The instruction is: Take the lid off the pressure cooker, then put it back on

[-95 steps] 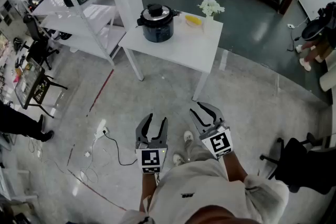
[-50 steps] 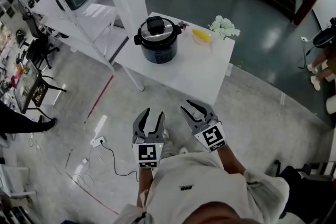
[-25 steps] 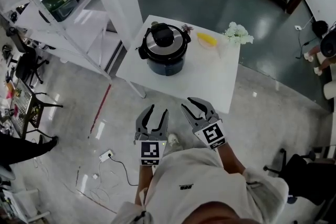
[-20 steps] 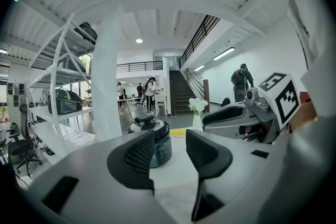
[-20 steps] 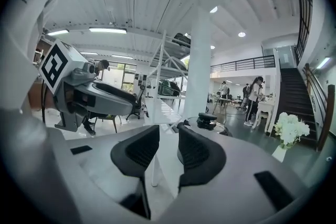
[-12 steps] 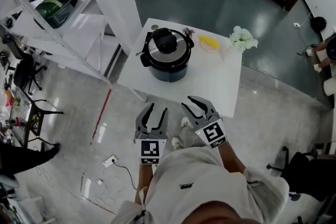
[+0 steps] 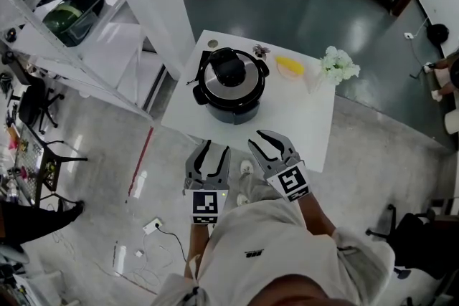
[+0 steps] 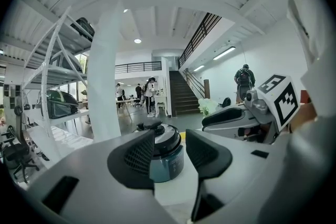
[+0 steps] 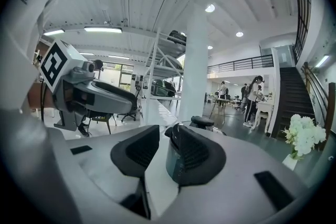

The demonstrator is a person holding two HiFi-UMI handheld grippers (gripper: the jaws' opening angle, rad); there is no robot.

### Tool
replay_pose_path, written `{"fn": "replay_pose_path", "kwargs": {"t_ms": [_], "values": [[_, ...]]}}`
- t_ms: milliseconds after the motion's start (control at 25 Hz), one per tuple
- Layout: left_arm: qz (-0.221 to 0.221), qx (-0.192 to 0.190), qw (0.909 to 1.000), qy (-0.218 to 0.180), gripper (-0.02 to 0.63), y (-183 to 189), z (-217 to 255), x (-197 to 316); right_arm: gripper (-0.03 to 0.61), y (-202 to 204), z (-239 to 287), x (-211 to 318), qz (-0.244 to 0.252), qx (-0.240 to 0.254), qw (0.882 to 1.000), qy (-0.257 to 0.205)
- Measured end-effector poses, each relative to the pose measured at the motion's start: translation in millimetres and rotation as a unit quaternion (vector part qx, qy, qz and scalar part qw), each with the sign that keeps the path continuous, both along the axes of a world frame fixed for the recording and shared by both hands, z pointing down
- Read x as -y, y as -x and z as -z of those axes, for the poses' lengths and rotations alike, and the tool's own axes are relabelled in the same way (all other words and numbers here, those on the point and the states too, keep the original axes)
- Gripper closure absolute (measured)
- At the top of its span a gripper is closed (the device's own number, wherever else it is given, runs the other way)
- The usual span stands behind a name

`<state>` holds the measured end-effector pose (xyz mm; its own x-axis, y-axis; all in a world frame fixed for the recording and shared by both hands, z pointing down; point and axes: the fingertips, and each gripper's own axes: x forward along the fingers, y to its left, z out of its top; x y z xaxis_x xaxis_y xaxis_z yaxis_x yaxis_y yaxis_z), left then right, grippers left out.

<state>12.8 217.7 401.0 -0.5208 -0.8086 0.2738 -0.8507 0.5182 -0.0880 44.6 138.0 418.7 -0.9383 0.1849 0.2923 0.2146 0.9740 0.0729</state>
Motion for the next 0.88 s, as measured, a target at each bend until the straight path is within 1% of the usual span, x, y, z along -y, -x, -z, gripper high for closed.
{"fn": "replay_pose_path", "kwargs": {"t_ms": [400, 560, 760, 880], "values": [[0.000, 0.001, 1.0000, 0.008, 0.417, 64, 2, 43, 0.462, 66, 5, 45, -0.003, 0.010, 1.000, 0.008], [0.000, 0.000, 0.9999, 0.016, 0.417, 85, 6, 59, 0.463, 91, 13, 63, -0.003, 0.019, 1.000, 0.015], [-0.002, 0.005, 0.9997, 0.023, 0.417, 109, 8, 84, 0.462, 112, 13, 85, 0.002, 0.023, 0.999, 0.026], [-0.004, 0.007, 0.9997, 0.024, 0.417, 120, 8, 95, 0.462, 121, 10, 98, 0.000, 0.021, 0.999, 0.024]]}}
